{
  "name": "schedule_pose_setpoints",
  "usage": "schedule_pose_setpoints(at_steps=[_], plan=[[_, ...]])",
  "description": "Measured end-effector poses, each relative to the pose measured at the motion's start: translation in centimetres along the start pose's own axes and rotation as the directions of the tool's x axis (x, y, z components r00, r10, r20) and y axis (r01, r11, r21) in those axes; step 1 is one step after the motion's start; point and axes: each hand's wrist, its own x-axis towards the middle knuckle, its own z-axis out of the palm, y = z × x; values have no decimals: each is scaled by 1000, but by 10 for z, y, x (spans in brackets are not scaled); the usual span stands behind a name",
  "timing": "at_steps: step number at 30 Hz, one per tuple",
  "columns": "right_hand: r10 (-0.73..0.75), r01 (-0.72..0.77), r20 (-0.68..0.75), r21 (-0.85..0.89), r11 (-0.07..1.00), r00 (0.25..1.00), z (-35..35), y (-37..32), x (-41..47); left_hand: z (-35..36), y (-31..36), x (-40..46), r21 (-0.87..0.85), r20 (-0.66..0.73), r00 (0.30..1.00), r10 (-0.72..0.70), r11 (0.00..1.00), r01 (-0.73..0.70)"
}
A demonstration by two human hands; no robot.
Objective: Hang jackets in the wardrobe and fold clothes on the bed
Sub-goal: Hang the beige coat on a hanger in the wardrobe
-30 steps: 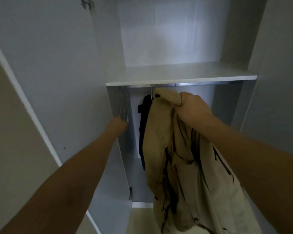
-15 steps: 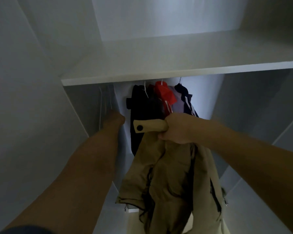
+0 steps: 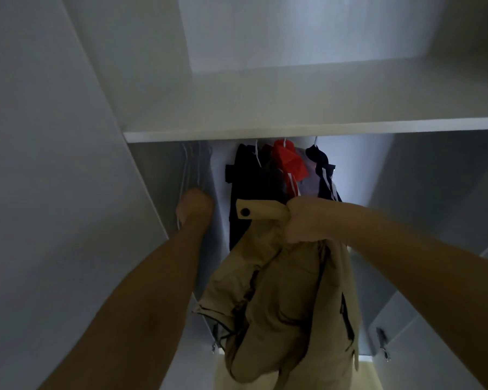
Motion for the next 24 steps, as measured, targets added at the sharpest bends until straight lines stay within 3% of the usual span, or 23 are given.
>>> schedule_pose_setpoints(at_steps=[4, 8, 12, 14, 17, 21, 24], plan=[[-110, 82, -199, -144, 986, 974, 10, 4, -34, -33, -21, -68, -51, -22, 1000, 18, 999, -19], [-223, 66, -497, -313, 947, 839, 26, 14, -72, -76, -37, -169, -75, -61, 998, 3, 997, -8], [-293, 69, -630, -355, 932, 719, 40, 38, -84, -122, -43, -268, 0, -53, 997, 59, 998, -59], [-236, 34, -677, -298, 954, 698, 45, 50, -88, -148, -38, -312, 12, -48, 993, 105, 994, -105], [-73, 11, -686, -94, 995, 724, 52, 63, -98, -189, -34, -367, -15, -41, 986, 161, 987, -162], [76, 71, -649, 197, 978, 757, 56, 83, -110, -235, -36, -416, -229, 12, 985, 173, 959, -166], [113, 98, -613, 299, 949, 782, 52, 93, -119, -253, -33, -437, -396, 137, 972, 193, 910, -125]])
